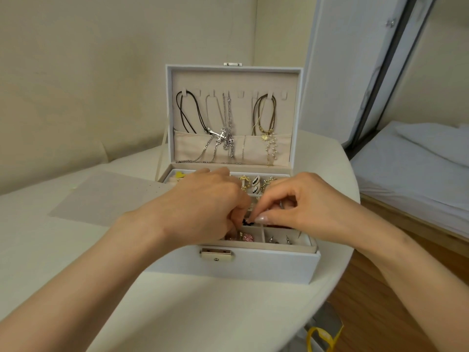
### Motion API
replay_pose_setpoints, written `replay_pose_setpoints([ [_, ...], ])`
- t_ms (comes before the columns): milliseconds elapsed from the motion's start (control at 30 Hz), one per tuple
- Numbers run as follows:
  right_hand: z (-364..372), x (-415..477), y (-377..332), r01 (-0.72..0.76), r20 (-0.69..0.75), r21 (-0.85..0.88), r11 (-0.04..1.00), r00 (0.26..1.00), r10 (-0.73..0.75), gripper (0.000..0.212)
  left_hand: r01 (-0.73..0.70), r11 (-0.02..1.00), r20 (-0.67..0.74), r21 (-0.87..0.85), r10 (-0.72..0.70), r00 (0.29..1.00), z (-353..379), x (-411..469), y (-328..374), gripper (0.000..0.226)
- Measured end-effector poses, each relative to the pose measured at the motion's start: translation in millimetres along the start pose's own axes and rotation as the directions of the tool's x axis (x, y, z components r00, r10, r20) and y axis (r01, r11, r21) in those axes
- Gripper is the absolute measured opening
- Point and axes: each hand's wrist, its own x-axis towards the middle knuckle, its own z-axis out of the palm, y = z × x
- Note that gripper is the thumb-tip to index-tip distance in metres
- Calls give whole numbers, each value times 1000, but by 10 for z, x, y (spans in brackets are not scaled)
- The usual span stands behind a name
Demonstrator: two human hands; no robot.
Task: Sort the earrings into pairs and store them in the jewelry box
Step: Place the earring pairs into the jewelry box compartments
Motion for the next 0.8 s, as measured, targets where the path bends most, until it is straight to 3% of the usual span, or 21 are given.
replay_pose_setpoints([
  [100,31,10,6,-14,29,-23,1000,999,15,12,2,1000,-3,16,-2,1000,4,16,7,9],
  [333,108,28,-52,-4,92,-204,979,995,24,26,129,969,94,-211,-111,989,27,8,-65,12],
  [467,47,19,-82,-6,105,-267,964,994,35,24,156,908,120,-388,-117,986,75,33,-95,10],
  [700,11,22,-62,-35,17,-96,995,999,37,14,140,745,101,-652,-98,990,72,49,-169,11],
  [800,-7,34,-56,-47,-14,-45,998,999,47,14,134,713,130,-688,-60,990,46,38,-141,10],
])
